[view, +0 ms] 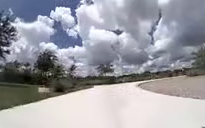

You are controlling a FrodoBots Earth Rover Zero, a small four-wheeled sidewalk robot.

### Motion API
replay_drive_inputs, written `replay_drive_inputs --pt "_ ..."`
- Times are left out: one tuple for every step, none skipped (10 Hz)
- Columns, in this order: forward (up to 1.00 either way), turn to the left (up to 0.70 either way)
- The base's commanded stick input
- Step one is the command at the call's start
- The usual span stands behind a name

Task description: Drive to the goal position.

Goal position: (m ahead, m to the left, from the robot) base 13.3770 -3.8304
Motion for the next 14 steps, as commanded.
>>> replay_drive_inputs --pt "0.7 0.0" --pt "0.7 0.0" --pt "0.7 0.0" --pt "0.7 0.0" --pt "0.7 0.0" --pt "0.7 0.0" --pt "0.7 0.0" --pt "0.7 0.0" --pt "0.7 0.0" --pt "0.7 0.0" --pt "0.7 0.0" --pt "0.7 0.0" --pt "0.7 0.0" --pt "0.7 0.0"
